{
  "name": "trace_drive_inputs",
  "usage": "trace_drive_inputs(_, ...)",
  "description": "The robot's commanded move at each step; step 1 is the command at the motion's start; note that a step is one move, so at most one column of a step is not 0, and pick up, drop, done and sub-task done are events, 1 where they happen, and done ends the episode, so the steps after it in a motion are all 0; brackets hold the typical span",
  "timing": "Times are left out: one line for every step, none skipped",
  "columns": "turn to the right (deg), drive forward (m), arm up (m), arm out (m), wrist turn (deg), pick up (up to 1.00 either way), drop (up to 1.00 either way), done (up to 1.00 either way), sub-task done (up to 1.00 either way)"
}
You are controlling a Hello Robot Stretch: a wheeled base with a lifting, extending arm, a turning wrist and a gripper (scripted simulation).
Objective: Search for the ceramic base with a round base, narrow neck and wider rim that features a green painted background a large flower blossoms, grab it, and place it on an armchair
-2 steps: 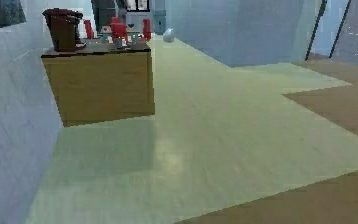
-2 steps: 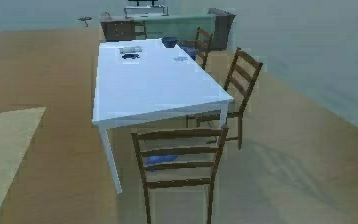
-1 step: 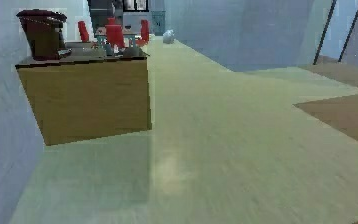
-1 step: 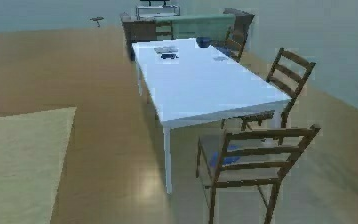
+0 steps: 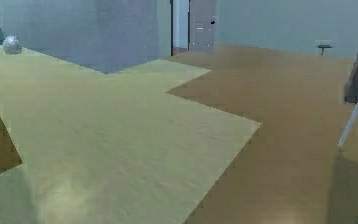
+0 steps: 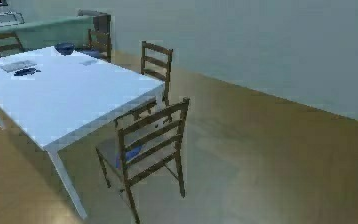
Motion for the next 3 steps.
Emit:
trace_drive_inputs(0.0,1.0,0.0,0.0,0.0,0.0,0.0,0.0,0.0)
trace_drive_inputs(0.0,1.0,0.0,0.0,0.0,0.0,0.0,0.0,0.0)
trace_drive_inputs(3.0,0.0,0.0,0.0,0.0,0.0,0.0,0.0,0.0)
